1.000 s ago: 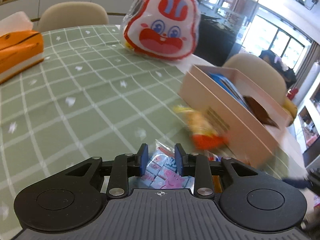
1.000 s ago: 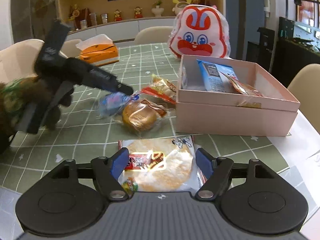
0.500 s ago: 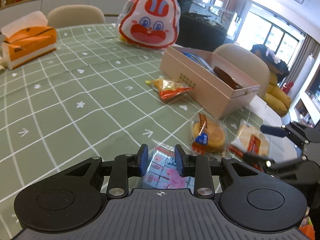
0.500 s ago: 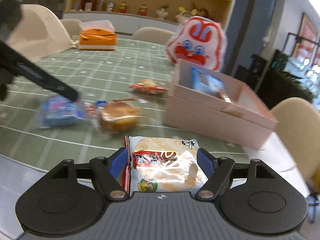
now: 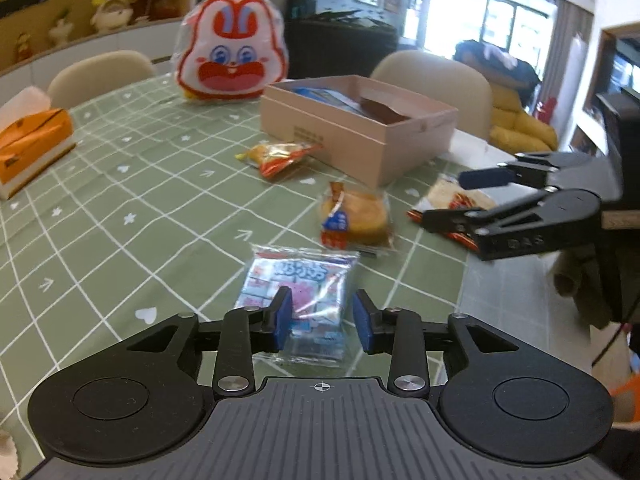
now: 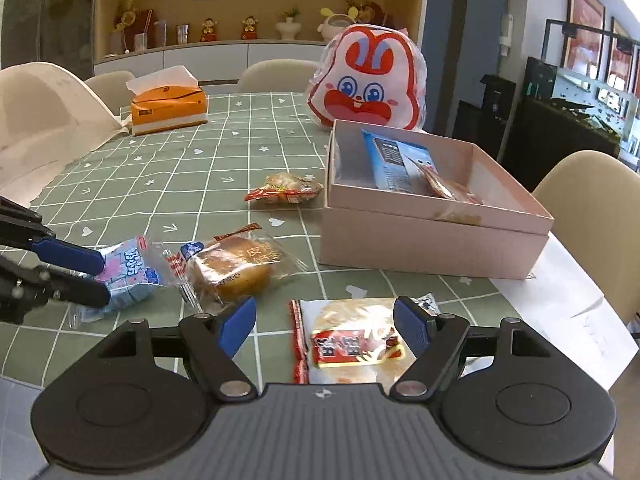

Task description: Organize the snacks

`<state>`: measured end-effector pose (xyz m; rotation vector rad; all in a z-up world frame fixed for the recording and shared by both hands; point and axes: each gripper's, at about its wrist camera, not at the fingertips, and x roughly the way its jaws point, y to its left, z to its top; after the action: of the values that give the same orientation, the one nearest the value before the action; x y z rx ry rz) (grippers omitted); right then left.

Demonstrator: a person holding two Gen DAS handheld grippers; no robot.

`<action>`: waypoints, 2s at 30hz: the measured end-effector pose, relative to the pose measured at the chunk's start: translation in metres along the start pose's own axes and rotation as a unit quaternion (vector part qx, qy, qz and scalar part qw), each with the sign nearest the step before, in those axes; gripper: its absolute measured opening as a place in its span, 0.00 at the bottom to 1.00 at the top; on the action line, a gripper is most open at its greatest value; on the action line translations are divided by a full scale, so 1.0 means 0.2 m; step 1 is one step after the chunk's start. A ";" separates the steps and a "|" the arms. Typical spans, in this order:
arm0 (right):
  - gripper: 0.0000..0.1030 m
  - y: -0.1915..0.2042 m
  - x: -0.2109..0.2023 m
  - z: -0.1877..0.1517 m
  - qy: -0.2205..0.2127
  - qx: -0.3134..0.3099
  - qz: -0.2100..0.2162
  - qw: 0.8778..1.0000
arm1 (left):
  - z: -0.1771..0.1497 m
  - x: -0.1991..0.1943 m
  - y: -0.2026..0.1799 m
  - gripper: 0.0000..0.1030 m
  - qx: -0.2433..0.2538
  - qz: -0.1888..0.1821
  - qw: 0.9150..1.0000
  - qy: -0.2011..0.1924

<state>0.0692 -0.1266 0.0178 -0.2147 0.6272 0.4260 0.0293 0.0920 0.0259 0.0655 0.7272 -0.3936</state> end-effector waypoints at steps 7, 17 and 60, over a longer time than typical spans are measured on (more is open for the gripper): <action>0.78 0.03 0.04 -0.03 0.004 -0.004 -0.004 1.000 | -0.02 0.00 -0.08 0.58 0.036 -0.030 0.999 0.008; 0.78 0.00 0.03 -0.03 -0.001 0.010 0.006 1.000 | 0.00 0.02 -0.09 0.62 0.051 0.001 0.999 0.013; 0.79 -0.07 -0.14 -0.09 -0.012 0.046 -0.037 0.998 | -0.01 0.06 0.13 0.64 -0.097 0.005 0.995 0.013</action>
<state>0.0460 -0.1536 0.0212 -0.1438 0.6116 0.3270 0.0466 0.1125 0.0144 -0.1099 0.7866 -0.3117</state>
